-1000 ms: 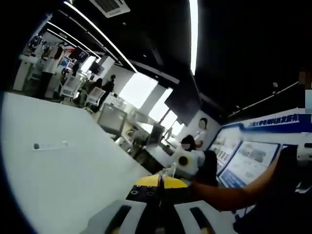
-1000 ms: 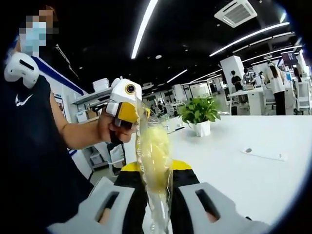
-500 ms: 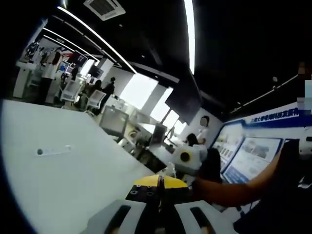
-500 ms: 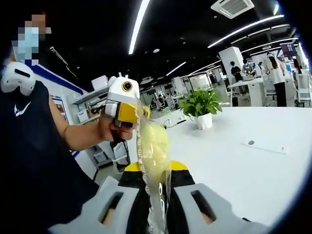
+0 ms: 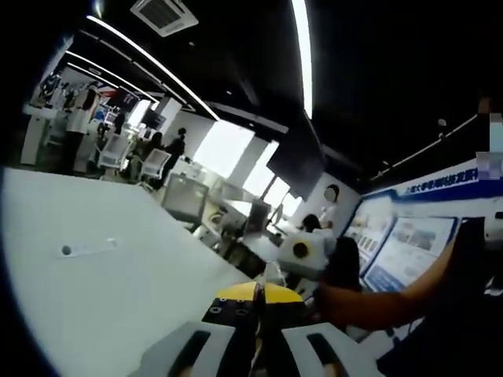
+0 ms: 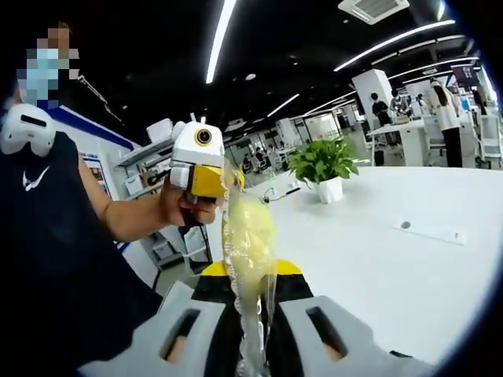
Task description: Compare the silicone blocks by pressing each to a similar depth, holding the contact briefly, and releasing to observe deformation and rebound differences across the visible hardness samples.
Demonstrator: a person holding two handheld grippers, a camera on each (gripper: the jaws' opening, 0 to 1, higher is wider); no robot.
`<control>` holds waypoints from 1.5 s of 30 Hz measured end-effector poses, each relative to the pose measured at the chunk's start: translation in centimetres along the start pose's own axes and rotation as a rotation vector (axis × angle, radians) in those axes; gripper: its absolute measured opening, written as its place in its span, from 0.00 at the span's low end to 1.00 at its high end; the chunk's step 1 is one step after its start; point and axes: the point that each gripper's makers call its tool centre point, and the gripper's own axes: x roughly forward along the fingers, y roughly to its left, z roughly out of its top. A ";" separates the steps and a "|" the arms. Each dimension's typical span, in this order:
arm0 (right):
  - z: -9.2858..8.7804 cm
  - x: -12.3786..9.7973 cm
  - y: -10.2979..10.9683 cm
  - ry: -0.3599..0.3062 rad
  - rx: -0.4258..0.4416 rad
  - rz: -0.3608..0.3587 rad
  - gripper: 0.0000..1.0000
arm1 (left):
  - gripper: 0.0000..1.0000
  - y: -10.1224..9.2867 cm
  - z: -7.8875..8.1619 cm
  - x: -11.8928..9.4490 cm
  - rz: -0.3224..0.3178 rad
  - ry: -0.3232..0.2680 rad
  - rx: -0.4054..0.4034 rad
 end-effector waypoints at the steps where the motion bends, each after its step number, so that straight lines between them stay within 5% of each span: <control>1: 0.0 0.0 -0.1 0.000 -0.001 -0.002 0.01 | 0.00 -0.1 -0.1 0.0 -0.005 0.002 0.007; 45: -0.6 0.6 1.1 0.065 0.067 0.035 0.01 | 0.00 1.0 -0.4 -0.6 0.037 -0.006 0.059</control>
